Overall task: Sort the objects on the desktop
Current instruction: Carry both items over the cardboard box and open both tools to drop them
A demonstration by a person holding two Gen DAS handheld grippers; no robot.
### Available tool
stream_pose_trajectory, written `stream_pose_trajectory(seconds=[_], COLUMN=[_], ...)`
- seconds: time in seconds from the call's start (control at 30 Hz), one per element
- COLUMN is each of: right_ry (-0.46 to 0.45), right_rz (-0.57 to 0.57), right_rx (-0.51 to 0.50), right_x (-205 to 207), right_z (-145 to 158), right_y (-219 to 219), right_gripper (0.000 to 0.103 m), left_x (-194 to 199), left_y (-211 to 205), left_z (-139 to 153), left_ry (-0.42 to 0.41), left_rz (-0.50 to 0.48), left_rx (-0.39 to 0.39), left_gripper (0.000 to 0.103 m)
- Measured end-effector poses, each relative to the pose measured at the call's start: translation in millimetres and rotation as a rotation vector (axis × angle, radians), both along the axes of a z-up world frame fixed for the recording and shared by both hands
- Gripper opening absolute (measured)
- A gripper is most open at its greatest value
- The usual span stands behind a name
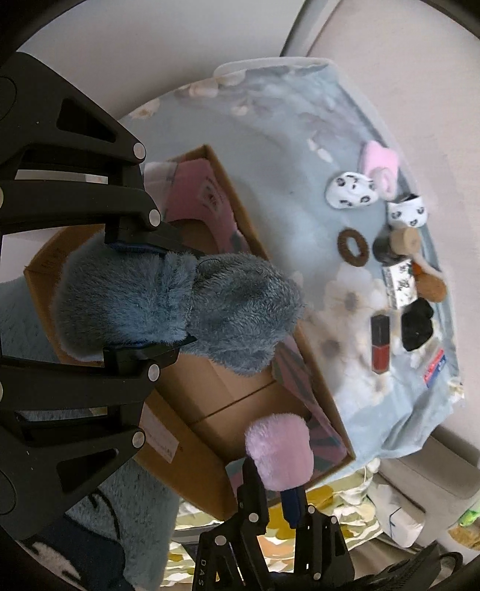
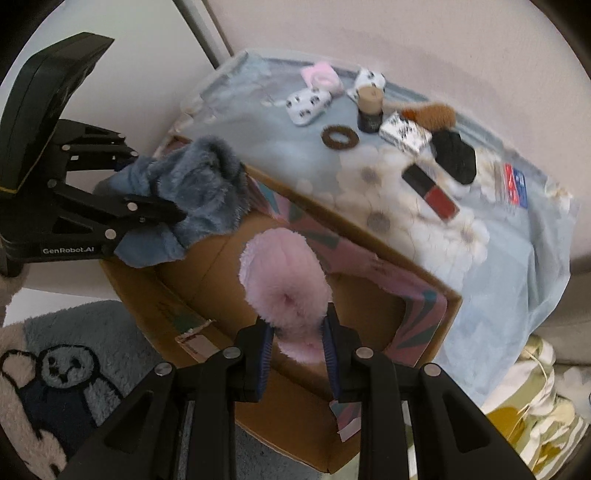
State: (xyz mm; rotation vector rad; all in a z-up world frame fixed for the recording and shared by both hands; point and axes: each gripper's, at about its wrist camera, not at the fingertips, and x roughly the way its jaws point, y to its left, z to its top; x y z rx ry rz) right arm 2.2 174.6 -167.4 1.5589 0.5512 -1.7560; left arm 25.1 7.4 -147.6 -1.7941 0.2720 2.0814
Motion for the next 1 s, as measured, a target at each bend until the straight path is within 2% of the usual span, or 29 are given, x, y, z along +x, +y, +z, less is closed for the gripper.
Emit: stream_pose_trajectory(seconds=[0.33,0.57,0.6,0.63,0.67,0.73,0.77,0.8,0.9,0.93,1.0], right_ry=[-0.025,-0.043,-0.055,-0.063,-0.066,-0.085,-0.093,-0.101,-0.099,-0.098,-0.095], right_rz=[0.005,0.018,0.024,0.027,0.025,0.017,0.011,0.009,0.009,0.01,0.01], right_rx=[0.033,0.042,0.044,0.044,0.042,0.042,0.041,0.037,0.017,0.013,-0.003], right_x=[1.3,-3.9,-4.7,-5.1,-5.7,-6.7,-7.5,-8.0,-8.4,-8.5,-9.0], right_z=[-15.2,-21.0,-22.5,-24.0,-24.9,-28.3,-30.1,-31.4,-32.4,-32.2,-30.6], right_y=[1.2,-1.2,-2.8,-4.7,-5.6,-6.9,-6.9,-6.8,-6.5,-6.5,-6.6], right_gripper=[0.024,0.025,0.028,0.034,0.038,0.061,0.068,0.079,0.085,0.095,0.103], left_x=[-1.0,-2.0,-2.7,-2.2,-2.0,-2.6,-2.3,-2.5,-5.4,-6.1,-7.0], left_y=[4.0,4.5,4.3,5.0,5.0,5.3,4.8,4.9,5.4,5.3,4.1], left_z=[-23.2,-25.1,-24.1,-21.5,-19.0,-13.0,-7.9,-4.1,3.6,5.7,6.9], left_ry=[-0.036,-0.04,-0.036,-0.031,-0.027,-0.004,0.02,0.033,0.064,0.077,0.079], left_rz=[0.003,-0.009,-0.013,-0.026,-0.031,-0.024,-0.022,-0.017,-0.026,-0.027,-0.026], left_rx=[-0.015,-0.02,-0.01,0.018,0.037,0.051,0.061,0.064,0.029,0.012,0.001], left_gripper=[0.031,0.034,0.038,0.052,0.075,0.103,0.103,0.103,0.103,0.103,0.103])
